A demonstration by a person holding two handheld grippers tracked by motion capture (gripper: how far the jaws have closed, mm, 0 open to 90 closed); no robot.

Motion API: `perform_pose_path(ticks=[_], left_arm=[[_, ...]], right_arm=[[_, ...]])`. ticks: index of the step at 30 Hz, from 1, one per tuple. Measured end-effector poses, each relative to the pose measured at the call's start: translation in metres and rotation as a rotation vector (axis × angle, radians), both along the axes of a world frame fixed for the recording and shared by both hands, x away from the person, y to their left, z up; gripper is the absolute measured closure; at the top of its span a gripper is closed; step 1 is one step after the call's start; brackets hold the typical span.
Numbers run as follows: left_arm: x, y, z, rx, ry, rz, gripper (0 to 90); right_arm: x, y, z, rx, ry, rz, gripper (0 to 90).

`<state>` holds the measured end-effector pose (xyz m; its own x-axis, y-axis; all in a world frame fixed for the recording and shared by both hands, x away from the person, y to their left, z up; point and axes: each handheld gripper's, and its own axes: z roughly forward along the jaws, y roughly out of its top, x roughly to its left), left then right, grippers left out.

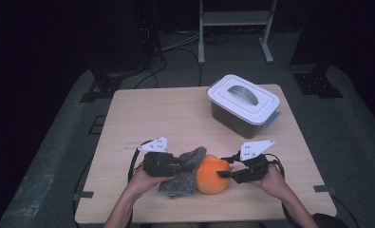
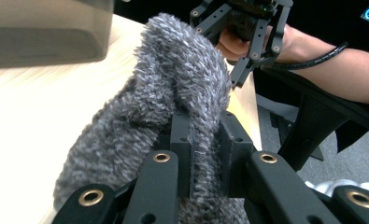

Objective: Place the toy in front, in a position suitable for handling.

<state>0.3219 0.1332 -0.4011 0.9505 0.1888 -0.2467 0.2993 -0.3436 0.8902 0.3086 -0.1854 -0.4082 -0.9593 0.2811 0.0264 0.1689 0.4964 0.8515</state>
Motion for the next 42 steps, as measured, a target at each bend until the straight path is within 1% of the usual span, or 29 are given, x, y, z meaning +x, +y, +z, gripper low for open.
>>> perform_pose_path(ticks=[1,2,3,4,6,7,9,11,14,16,17,20,21,22,24,26,27,28,29,30,31,32,33,34,35,36,38,40,42], left_arm=[[0.0,-0.001,0.001,-0.007,0.002,-0.009,78.7],[-0.001,-0.002,0.002,-0.015,0.005,-0.017,78.8],[-0.001,-0.003,0.004,-0.022,0.005,-0.021,78.8],[-0.002,-0.003,0.006,-0.028,-0.002,-0.025,78.8],[-0.003,-0.003,0.012,-0.05,-0.012,-0.03,78.8],[-0.004,-0.005,0.014,-0.043,-0.02,-0.032,78.8],[-0.004,-0.006,0.013,-0.015,-0.024,-0.029,78.7],[-0.002,-0.003,0.01,-0.014,-0.017,-0.019,78.8],[0.003,0.007,0.005,-0.016,0.001,0.02,78.8],[0.005,0.01,0.002,-0.007,0.007,0.033,78.8],[0.006,0.011,0.0,-0.005,0.021,0.037,78.8],[0.006,0.005,-0.005,-0.005,0.05,0.017,78.7],[0.006,0.003,-0.005,-0.006,0.054,0.012,78.7],[0.006,0.0,-0.005,-0.011,0.051,0.007,78.7],[0.004,-0.005,-0.004,-0.022,0.058,-0.011,78.7],[0.001,-0.013,-0.003,-0.021,0.061,-0.045,78.7],[-0.001,-0.018,-0.003,-0.022,0.06,-0.06,78.7],[-0.003,-0.021,-0.002,-0.013,0.053,-0.071,78.6],[-0.004,-0.023,-0.002,-0.007,0.049,-0.074,78.6],[-0.006,-0.024,-0.001,0.004,0.039,-0.076,78.6],[-0.006,-0.024,0.0,0.008,0.035,-0.075,78.6],[-0.005,-0.022,0.001,0.005,0.033,-0.069,78.7],[-0.005,-0.021,0.002,-0.002,0.037,-0.068,78.7],[-0.005,-0.019,0.003,-0.012,0.036,-0.068,78.7],[-0.005,-0.019,0.005,-0.023,0.038,-0.069,78.7],[-0.005,-0.019,0.007,-0.029,0.036,-0.072,78.7],[-0.007,-0.017,0.014,-0.049,0.019,-0.076,78.7],[-0.008,-0.017,0.018,-0.057,0.013,-0.08,78.7],[-0.008,-0.015,0.017,-0.051,0.018,-0.072,78.7]], right_arm=[[-0.001,0.001,0.0,0.001,-0.013,0.007,54.7],[-0.005,0.005,0.001,0.012,-0.04,0.028,56.9],[-0.007,0.007,0.002,0.005,-0.061,0.044,57.3],[-0.007,0.007,0.002,0.005,-0.061,0.044,57.3],[-0.011,0.012,0.005,0.013,-0.091,0.073,57.7],[-0.013,0.015,0.005,0.016,-0.096,0.092,57.7],[-0.016,0.023,0.006,-0.003,-0.129,0.13,57.7],[-0.016,0.025,0.006,-0.017,-0.138,0.131,57.5],[-0.01,0.017,0.004,-0.008,-0.106,0.107,56.2],[-0.004,0.01,0.003,-0.002,-0.072,0.066,54.4],[-0.002,0.007,0.003,-0.001,-0.058,0.047,53.2],[0.008,-0.007,0.004,0.006,0.004,-0.047,44.0],[0.009,-0.01,0.006,0.005,0.007,-0.076,40.7],[0.008,-0.012,0.009,-0.001,-0.009,-0.106,39.3],[0.004,-0.015,0.016,-0.005,-0.027,-0.105,37.6],[0.0,-0.013,0.022,0.007,-0.015,-0.082,33.6],[-0.002,-0.01,0.023,-0.005,-0.008,-0.067,31.7],[-0.002,-0.005,0.021,-0.037,-0.003,-0.059,29.2],[-0.002,-0.001,0.017,-0.068,0.012,-0.045,27.5],[-0.001,0.002,0.014,-0.073,0.04,-0.027,29.7],[0.001,0.003,0.008,-0.055,0.086,0.005,35.6],[-0.002,0.004,0.004,-0.046,0.06,0.014,45.1],[-0.002,0.004,0.004,-0.046,0.06,0.014,45.1],[-0.006,0.006,0.007,-0.059,0.009,0.039,52.7],[-0.006,0.006,0.007,-0.059,0.009,0.039,52.7],[-0.008,0.008,0.009,-0.057,-0.024,0.055,54.7],[-0.012,0.013,0.01,-0.044,-0.056,0.086,56.8],[-0.017,0.02,0.011,-0.025,-0.096,0.116,56.8],[-0.018,0.026,0.009,-0.023,-0.115,0.135,56.8]])
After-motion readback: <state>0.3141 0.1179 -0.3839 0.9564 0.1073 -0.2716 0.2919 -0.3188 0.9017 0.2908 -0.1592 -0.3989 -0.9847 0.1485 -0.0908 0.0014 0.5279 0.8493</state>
